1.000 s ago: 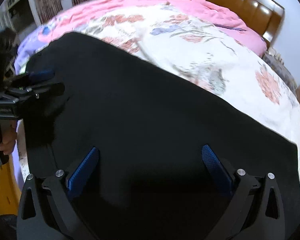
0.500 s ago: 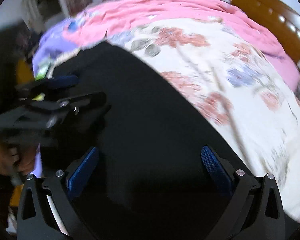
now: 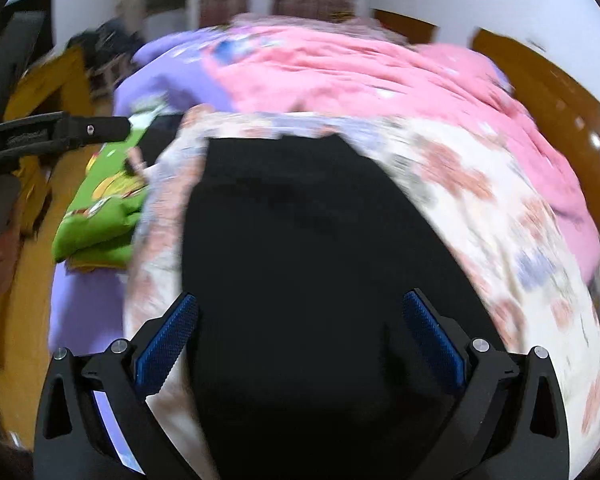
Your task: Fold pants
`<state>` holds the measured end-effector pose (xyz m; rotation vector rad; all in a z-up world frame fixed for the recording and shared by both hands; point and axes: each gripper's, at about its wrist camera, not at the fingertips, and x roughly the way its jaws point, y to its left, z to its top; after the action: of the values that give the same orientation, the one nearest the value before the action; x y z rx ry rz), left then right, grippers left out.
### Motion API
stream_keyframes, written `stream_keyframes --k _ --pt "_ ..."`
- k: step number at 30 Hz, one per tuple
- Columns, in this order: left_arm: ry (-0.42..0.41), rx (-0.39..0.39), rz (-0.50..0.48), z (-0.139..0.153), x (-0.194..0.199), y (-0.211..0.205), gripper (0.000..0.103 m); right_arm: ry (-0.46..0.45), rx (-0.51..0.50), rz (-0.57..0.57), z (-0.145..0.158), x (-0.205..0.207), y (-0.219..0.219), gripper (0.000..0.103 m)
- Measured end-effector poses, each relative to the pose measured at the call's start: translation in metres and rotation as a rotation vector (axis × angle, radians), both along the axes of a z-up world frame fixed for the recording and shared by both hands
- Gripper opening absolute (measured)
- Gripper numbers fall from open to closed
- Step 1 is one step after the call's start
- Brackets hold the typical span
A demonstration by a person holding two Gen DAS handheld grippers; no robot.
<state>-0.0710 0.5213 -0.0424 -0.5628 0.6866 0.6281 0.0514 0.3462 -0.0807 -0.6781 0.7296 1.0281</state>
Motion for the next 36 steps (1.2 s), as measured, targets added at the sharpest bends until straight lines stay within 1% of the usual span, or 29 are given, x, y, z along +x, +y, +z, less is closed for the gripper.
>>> stream_keyframes --k 1,2,3,4,7,10,12,13,14,15,17,18,19,20,21,22,23,24,25,26,27,29,31,34,36 --pt "0.001 -0.014 -0.013 -0.005 -0.005 -0.003 0.101 0.001 -0.016 0.022 -0.002 -0.008 0.01 0.09" --pt "0.004 -0.027 -0.02 -0.009 -0.006 -0.003 0.101 -0.003 -0.034 0.035 -0.006 -0.013 0.02 0.084" --pt "0.01 -0.041 -0.021 -0.014 -0.009 -0.004 0.101 -0.012 -0.062 0.038 -0.01 -0.016 0.029 0.075" --pt "0.013 -0.063 -0.025 -0.019 -0.012 -0.004 0.101 -0.021 -0.085 0.039 -0.014 -0.018 0.034 0.072" --pt "-0.007 -0.113 -0.054 -0.028 -0.019 -0.007 0.101 -0.066 -0.138 0.042 -0.026 -0.025 0.039 0.072" --pt "-0.033 -0.164 -0.082 -0.032 -0.022 -0.01 0.101 -0.076 -0.14 0.043 -0.028 -0.029 0.036 0.073" --pt "-0.044 -0.187 -0.083 -0.033 -0.022 -0.01 0.101 -0.073 -0.128 0.06 -0.025 -0.034 0.037 0.073" --pt "-0.056 -0.202 -0.084 -0.033 -0.022 -0.01 0.101 -0.106 -0.134 0.069 -0.025 -0.038 0.038 0.068" --pt "-0.068 -0.217 -0.089 -0.033 -0.022 -0.01 0.101 -0.125 -0.138 0.068 -0.026 -0.04 0.043 0.061" --pt "-0.085 -0.238 -0.099 -0.032 -0.021 -0.011 0.101 -0.12 -0.135 0.068 -0.027 -0.039 0.044 0.056" --pt "-0.104 -0.263 -0.116 -0.031 -0.019 -0.012 0.101 -0.06 -0.087 0.042 -0.025 -0.029 0.042 0.049" --pt "-0.106 -0.271 -0.123 -0.03 -0.017 -0.013 0.101 -0.003 -0.047 0.019 -0.021 -0.019 0.038 0.047" --pt "-0.107 -0.276 -0.13 -0.03 -0.016 -0.014 0.101 0.036 -0.024 0.004 -0.021 -0.012 0.037 0.041" --pt "-0.11 -0.279 -0.133 -0.029 -0.015 -0.015 0.101 0.057 -0.01 -0.004 -0.02 -0.008 0.035 0.038" --pt "-0.117 -0.287 -0.138 -0.029 -0.013 -0.015 0.101 0.065 0.001 -0.001 -0.019 -0.006 0.034 0.03" --pt "-0.135 -0.316 -0.146 -0.03 -0.011 -0.014 0.101 0.088 0.022 0.004 -0.017 -0.004 0.031 0.026" --pt "-0.155 -0.358 -0.15 -0.032 -0.007 -0.013 0.101 0.127 0.055 -0.002 -0.015 0.0 0.028 0.025" --pt "-0.166 -0.386 -0.151 -0.033 -0.004 -0.011 0.101 0.195 0.111 -0.017 -0.012 0.008 0.021 0.025" --pt "-0.181 -0.423 -0.152 -0.034 0.001 -0.01 0.101 0.236 0.141 -0.025 -0.011 0.013 0.016 0.024" --pt "-0.213 -0.465 -0.179 -0.035 0.009 -0.009 0.101 0.309 0.196 -0.034 -0.01 0.023 0.008 0.024" --pt "-0.241 -0.5 -0.207 -0.035 0.016 -0.009 0.101 0.342 0.227 -0.04 -0.01 0.027 0.004 0.024" --pt "-0.295 -0.575 -0.279 -0.035 0.039 -0.011 0.101 0.369 0.257 -0.044 -0.007 0.031 -0.001 0.024" --pt "-0.3 -0.594 -0.313 -0.035 0.063 -0.015 0.101 0.361 0.262 -0.036 -0.004 0.027 -0.001 0.024" --pt "-0.298 -0.609 -0.334 -0.04 0.094 -0.019 0.101 0.356 0.276 -0.021 -0.002 0.025 -0.003 0.024" --pt "-0.3 -0.602 -0.325 -0.044 0.11 -0.017 0.1 0.356 0.288 -0.017 0.0 0.026 -0.006 0.024"
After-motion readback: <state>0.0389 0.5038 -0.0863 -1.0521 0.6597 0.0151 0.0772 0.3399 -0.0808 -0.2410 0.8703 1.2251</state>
